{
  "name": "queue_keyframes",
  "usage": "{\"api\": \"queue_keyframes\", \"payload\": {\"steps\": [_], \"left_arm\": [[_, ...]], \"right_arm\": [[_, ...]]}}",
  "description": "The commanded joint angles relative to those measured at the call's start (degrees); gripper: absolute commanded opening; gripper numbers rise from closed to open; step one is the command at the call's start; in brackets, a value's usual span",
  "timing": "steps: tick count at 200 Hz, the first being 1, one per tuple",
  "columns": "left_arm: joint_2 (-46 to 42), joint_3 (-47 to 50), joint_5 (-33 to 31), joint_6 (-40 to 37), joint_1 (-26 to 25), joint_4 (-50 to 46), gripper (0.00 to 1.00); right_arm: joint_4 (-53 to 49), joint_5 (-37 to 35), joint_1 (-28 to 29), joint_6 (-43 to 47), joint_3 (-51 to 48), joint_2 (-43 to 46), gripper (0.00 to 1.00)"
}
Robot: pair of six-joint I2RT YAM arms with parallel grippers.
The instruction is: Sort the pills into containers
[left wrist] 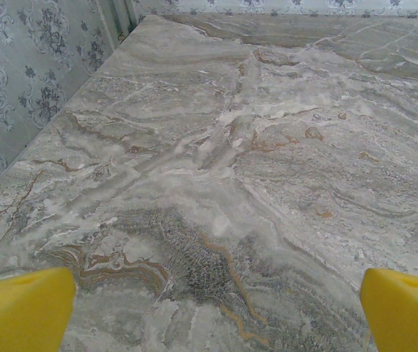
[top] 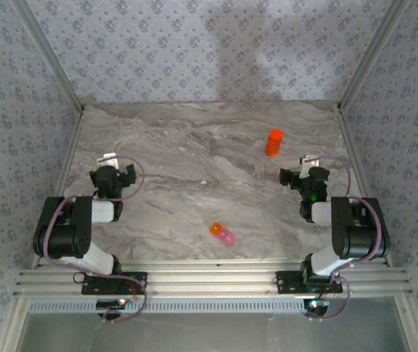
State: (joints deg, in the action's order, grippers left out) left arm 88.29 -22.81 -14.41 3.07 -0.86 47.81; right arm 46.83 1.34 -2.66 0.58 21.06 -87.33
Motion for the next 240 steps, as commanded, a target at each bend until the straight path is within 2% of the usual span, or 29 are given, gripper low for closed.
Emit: {"api": "queue_keyframes", "payload": {"steps": [1,27,35,44,61,83,118,147,161,194,199,212,240], "left_arm": [[-0.32,0.49,-0.35,0.78,-0.02,1.62,0.99],[-0.39,0.52,-0.54,0.66,-0.12,1.67,0.99],[-0.52,0.13,1.47,-0.42,-0.20,1.36,0.99],[-1.25,-0.47,3.17,-1.47,-0.57,-0.77,0.99],[-3.21,-0.60,1.76,-1.72,-1.27,-2.10,0.99],[-6.54,-2.59,0.64,-2.61,-2.16,-8.27,0.99],[-11.08,-6.03,-0.65,-2.54,-3.14,-17.92,0.99],[-14.11,-9.52,-2.08,-0.51,-4.35,-25.88,0.99],[-15.50,-11.79,-2.78,1.60,-5.29,-31.06,0.99],[-18.50,-16.05,-6.99,5.14,-9.80,-41.85,0.99],[-19.07,-16.24,-8.09,5.34,-10.90,-42.75,0.99],[-20.75,-16.67,-10.20,6.44,-13.52,-44.70,0.99],[-22.93,-18.64,-12.73,11.47,-16.89,-49.54,0.99]], "right_arm": [[-0.42,0.56,-0.29,0.83,1.40,-0.03,1.00],[-0.13,0.53,-0.29,0.83,1.13,0.06,1.00],[-0.37,0.59,-0.41,0.74,1.29,0.48,1.00],[-2.75,0.53,-0.37,0.74,1.91,1.95,1.00],[-8.85,0.63,-0.34,0.85,4.41,4.58,1.00],[-15.48,-0.28,-0.16,0.50,7.40,5.93,1.00],[-24.23,-6.46,0.24,-3.37,10.98,7.49,1.00],[-31.22,-10.12,0.24,-10.72,13.08,10.02,1.00],[-33.22,-7.96,0.04,-13.37,13.88,11.76,1.00],[-39.32,-1.15,-4.51,-30.71,15.18,14.72,1.00],[-39.53,1.98,-5.57,-32.73,15.35,14.62,1.00],[-37.00,10.95,-7.89,-35.08,14.97,13.93,1.00],[-37.19,18.78,-6.76,-35.35,15.19,13.82,0.96]]}}
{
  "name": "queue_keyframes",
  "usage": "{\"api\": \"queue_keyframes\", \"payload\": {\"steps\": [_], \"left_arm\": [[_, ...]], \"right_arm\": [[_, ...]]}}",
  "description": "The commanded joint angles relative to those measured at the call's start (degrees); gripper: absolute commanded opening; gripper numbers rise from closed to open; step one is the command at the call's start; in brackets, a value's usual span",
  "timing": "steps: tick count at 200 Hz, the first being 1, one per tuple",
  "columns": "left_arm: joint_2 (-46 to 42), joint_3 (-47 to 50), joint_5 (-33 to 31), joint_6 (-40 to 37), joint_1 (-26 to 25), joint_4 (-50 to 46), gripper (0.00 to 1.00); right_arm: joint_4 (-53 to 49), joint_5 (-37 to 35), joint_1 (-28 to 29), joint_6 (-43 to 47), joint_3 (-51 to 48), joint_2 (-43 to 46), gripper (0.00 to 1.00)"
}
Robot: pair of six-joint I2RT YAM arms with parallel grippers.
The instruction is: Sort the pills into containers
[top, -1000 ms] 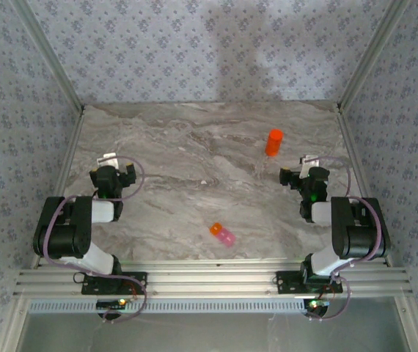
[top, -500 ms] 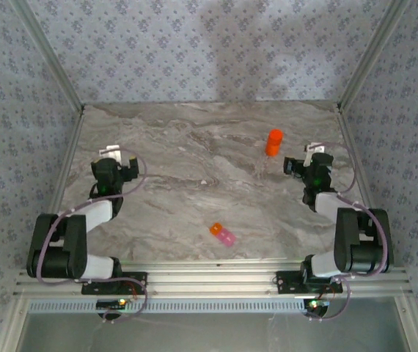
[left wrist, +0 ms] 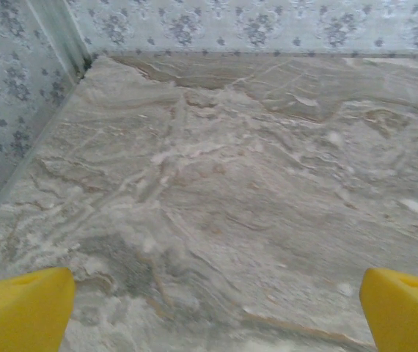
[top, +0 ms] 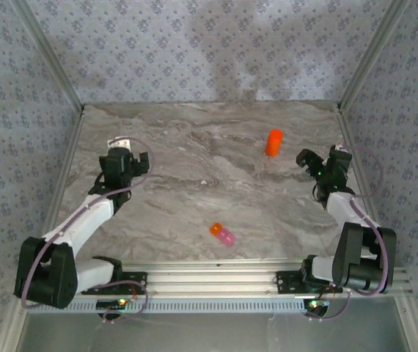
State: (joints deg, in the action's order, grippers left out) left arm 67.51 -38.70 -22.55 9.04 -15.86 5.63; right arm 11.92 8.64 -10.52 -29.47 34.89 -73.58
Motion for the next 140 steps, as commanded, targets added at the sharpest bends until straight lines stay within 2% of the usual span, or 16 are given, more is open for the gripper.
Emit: {"api": "queue_keyframes", "payload": {"steps": [1,19,38,91,140], "left_arm": [[-2.18,-2.90,-4.65,5.70,-1.98,-7.55,0.99],[-2.79,-4.51,-6.24,9.00,-3.64,-11.30,0.99],[-2.66,-6.15,-9.53,11.58,-5.56,-13.67,0.99],[-0.28,-13.13,-16.73,23.93,-10.76,-28.99,0.99],[-2.61,-11.05,-13.38,26.66,-14.69,-31.78,0.99]], "right_arm": [[-2.45,11.70,1.20,-5.18,1.38,0.13,0.96],[-6.85,13.12,4.25,-2.22,1.40,1.88,0.94],[-12.29,10.94,8.92,1.68,0.53,5.05,0.94],[-23.05,5.99,23.58,8.13,-2.27,12.91,0.88],[-27.96,-2.14,40.58,9.48,-2.76,16.23,0.87]]}}
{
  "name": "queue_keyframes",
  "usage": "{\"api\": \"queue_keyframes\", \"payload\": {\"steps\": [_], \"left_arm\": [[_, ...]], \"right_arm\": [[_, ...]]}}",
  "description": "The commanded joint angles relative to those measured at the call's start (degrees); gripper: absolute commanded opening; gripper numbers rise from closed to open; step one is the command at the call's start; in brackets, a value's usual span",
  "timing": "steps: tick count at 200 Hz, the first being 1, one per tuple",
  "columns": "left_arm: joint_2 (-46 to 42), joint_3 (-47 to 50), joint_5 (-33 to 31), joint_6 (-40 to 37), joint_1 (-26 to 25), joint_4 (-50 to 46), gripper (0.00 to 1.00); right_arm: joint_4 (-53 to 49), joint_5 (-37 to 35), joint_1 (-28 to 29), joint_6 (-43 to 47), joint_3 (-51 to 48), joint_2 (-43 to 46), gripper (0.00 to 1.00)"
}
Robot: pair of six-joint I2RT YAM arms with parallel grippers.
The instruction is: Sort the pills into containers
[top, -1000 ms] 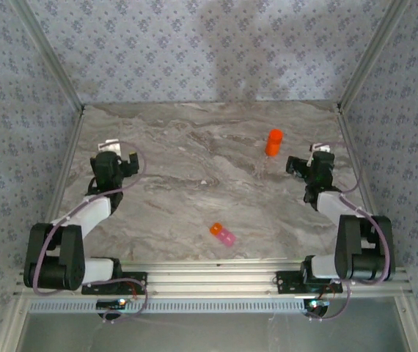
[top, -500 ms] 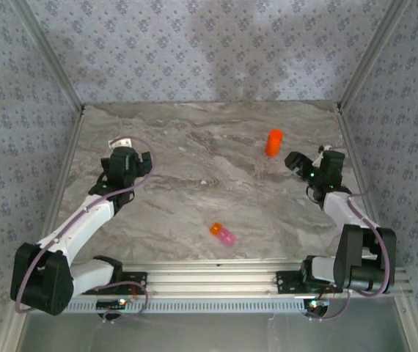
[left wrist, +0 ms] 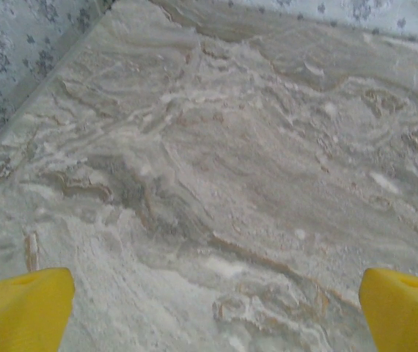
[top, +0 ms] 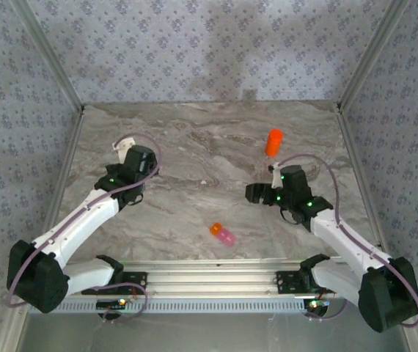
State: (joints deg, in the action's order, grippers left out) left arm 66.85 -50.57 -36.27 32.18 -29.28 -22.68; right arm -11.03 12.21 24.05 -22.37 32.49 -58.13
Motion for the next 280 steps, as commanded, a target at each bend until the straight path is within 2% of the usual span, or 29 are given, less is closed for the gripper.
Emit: {"api": "queue_keyframes", "payload": {"steps": [1,53,109,133,182,221,280], "left_arm": [[-2.10,0.95,0.42,3.64,-1.29,-3.40,0.99],[-6.79,6.36,7.63,6.54,-1.47,3.59,0.99],[-8.32,6.35,10.00,5.59,-1.43,4.35,0.99],[-8.73,6.81,10.75,4.93,-1.42,5.01,0.99],[-9.53,7.28,11.06,4.27,-1.42,5.36,0.99],[-9.54,7.48,11.58,4.37,-1.48,5.27,0.99],[-11.36,10.41,12.30,5.21,-1.45,5.41,0.99]], "right_arm": [[-5.03,-5.84,6.35,2.40,-0.29,0.71,0.87],[-8.87,-17.57,22.61,3.08,3.25,-6.91,0.86],[-10.79,-24.39,34.71,3.60,7.04,-16.42,0.87],[-11.14,-26.24,38.06,3.78,8.16,-19.52,0.87],[-9.86,-27.06,39.80,2.27,7.91,-24.30,0.87],[-9.61,-26.36,39.41,1.81,8.20,-26.21,0.82],[-5.90,-23.02,32.85,2.39,6.97,-26.65,0.75]]}}
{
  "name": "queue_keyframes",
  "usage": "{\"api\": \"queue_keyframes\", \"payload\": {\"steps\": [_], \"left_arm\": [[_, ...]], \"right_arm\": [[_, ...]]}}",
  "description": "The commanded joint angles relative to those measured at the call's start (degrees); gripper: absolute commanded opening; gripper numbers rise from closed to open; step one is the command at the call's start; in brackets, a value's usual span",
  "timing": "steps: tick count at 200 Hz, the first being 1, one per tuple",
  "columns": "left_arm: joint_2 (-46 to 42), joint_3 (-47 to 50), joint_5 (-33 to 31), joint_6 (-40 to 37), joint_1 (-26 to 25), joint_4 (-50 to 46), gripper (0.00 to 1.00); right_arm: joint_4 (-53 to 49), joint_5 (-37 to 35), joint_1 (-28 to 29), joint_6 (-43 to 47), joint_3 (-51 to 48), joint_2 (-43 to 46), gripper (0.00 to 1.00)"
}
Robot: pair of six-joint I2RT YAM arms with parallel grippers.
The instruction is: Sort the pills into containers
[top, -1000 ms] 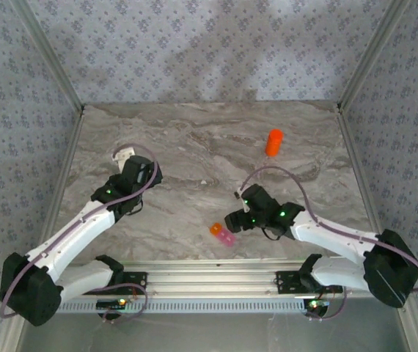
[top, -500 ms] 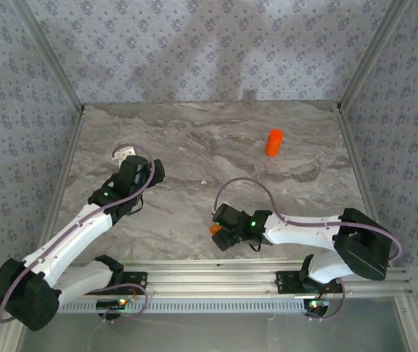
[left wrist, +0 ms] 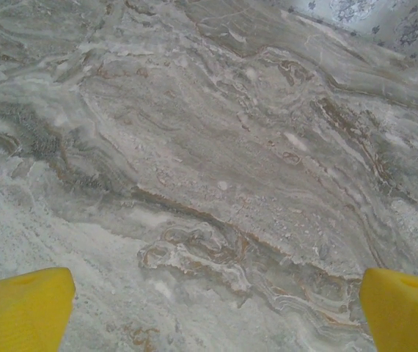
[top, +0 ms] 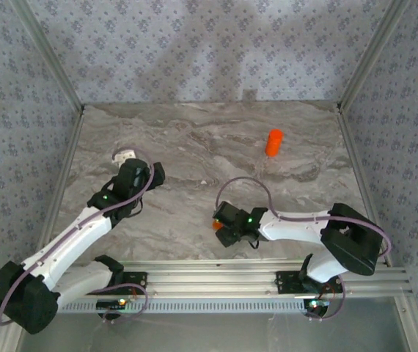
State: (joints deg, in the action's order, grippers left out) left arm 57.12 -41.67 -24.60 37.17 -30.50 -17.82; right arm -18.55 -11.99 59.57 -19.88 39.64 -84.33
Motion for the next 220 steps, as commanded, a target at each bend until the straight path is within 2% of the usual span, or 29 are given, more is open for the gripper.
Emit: {"api": "queue_keyframes", "payload": {"steps": [1,77,110,147,220], "left_arm": [[-1.69,1.60,0.66,0.20,-0.24,0.53,0.99],[-0.90,2.24,1.73,-0.12,-0.21,2.02,0.99],[-0.26,2.68,2.54,0.76,-0.18,2.57,0.99],[-0.34,3.70,3.84,1.72,-0.24,3.76,0.99],[1.18,2.87,6.83,2.41,-0.43,4.55,0.99]], "right_arm": [[1.69,1.27,-2.78,-0.09,-0.22,-0.46,0.75],[5.89,10.90,-14.82,3.42,1.21,0.34,0.72],[5.21,14.29,-16.14,3.34,0.54,4.42,0.75],[3.19,14.21,-16.66,2.93,-1.26,7.89,0.77],[3.95,14.66,-16.71,1.73,-3.72,7.42,0.77]]}}
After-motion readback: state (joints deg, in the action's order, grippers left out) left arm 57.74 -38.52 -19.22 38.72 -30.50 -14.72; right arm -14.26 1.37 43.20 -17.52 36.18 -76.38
